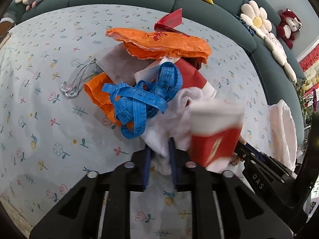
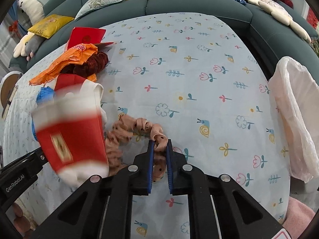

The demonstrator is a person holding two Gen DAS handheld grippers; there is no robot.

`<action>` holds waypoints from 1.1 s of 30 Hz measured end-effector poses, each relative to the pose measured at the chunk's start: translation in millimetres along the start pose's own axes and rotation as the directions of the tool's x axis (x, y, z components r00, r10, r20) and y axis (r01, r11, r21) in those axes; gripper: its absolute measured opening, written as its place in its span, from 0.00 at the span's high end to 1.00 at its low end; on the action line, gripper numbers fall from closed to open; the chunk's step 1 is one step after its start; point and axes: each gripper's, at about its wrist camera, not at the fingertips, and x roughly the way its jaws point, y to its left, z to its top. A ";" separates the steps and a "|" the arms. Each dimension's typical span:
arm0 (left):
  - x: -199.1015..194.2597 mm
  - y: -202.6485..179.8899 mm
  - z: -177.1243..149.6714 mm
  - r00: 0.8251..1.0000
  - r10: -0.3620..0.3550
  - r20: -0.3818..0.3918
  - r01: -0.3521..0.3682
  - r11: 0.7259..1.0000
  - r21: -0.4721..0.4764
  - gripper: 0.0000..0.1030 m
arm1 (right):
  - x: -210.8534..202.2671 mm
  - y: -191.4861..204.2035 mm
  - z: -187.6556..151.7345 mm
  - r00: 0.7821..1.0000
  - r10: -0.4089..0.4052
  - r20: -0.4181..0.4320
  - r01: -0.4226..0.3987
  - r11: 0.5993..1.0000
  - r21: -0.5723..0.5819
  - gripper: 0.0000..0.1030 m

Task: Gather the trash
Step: 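Grasp the white sock with the left tool while the right tool grasps the brown scrunchie, then carry sock and scrunchie to the white bin and open both tools inside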

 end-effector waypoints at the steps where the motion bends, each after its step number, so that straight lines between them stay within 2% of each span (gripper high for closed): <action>1: -2.1 -1.0 -0.3 1.000 -0.002 0.005 0.002 1.000 0.000 0.87 | -1.8 0.2 -0.6 1.000 0.002 0.002 -0.002 1.000 0.001 0.91; 8: -32.4 -7.0 -2.3 0.998 -0.017 0.062 0.017 1.000 0.003 0.88 | -39.3 0.8 2.9 0.996 0.022 0.087 -0.022 1.000 -0.004 0.92; 16: -79.7 -29.6 1.3 0.986 -0.056 0.154 0.050 0.998 0.043 0.88 | -98.3 -6.4 17.5 0.975 0.056 0.217 -0.060 0.998 0.012 0.92; 24: -122.5 -67.4 9.9 0.965 -0.106 0.238 0.082 0.991 0.109 0.88 | -159.1 -19.7 29.4 0.936 0.073 0.344 -0.081 0.997 0.009 0.92; 33: -152.1 -139.0 19.6 0.940 -0.178 0.292 0.109 0.965 0.237 0.88 | -211.6 -59.8 38.2 0.891 0.050 0.451 -0.078 0.996 0.044 0.92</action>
